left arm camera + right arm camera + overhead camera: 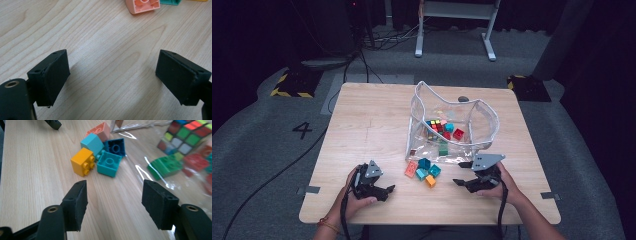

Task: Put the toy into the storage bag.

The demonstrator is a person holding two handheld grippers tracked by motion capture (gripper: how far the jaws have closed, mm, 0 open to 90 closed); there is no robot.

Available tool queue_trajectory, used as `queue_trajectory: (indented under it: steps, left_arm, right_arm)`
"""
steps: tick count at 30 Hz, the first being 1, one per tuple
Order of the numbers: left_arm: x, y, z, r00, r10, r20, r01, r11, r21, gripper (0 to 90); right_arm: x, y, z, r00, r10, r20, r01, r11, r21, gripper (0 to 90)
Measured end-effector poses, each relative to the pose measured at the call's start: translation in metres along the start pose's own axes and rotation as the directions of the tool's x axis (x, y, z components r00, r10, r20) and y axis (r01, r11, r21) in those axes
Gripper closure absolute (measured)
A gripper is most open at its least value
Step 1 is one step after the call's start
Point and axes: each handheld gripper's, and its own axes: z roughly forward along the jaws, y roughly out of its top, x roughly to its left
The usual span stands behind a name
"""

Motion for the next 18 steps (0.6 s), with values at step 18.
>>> queue_trajectory:
  steps: [18]
  left_arm:
    - [0.0,0.0,0.0,1.0,0.0,0.0,0.0,1.0,0.0,12.0]
  right_arm:
    - [0.005,0.015,0.074,0.9989,0.036,0.029,-0.037,0.998,0.052,46.1]
